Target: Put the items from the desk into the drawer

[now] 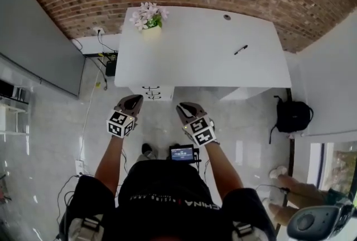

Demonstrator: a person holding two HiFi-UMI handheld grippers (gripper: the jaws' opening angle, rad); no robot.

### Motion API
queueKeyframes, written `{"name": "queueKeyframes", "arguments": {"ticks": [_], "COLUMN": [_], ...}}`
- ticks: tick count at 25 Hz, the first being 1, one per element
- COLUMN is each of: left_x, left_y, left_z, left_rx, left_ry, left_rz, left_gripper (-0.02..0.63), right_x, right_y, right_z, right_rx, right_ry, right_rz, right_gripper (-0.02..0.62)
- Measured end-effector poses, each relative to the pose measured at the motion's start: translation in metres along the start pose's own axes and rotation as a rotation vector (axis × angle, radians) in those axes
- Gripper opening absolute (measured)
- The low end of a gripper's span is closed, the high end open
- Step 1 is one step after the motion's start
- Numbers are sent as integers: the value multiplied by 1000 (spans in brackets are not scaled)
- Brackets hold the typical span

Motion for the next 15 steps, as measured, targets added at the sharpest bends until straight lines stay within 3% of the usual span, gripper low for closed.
{"name": "queueKeyframes", "arguments": {"ticks": [5, 15], "left_x": [-30, -43], "left_y": [16, 43], "left_z": [9, 14], "left_rx": [12, -7], "left_ry": [-100, -109], "left_rz": [4, 10], "left_gripper": [11, 11], "right_x": [-3, 3], "right_y": [24, 24], "right_z": [-2, 15], "right_rx": [-28, -52], "right_ry": [-22, -12], "right_rz": [-34, -25], "right_gripper": [46, 25]}}
Point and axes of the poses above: the fingertips, and each gripper's own axes: y backward along the fingers, x to its left, z out of its top, the point moved 1 cm from there along y, backward along the fingers, and after that the axes turned 10 degrees about x, right-handed, at the moved point
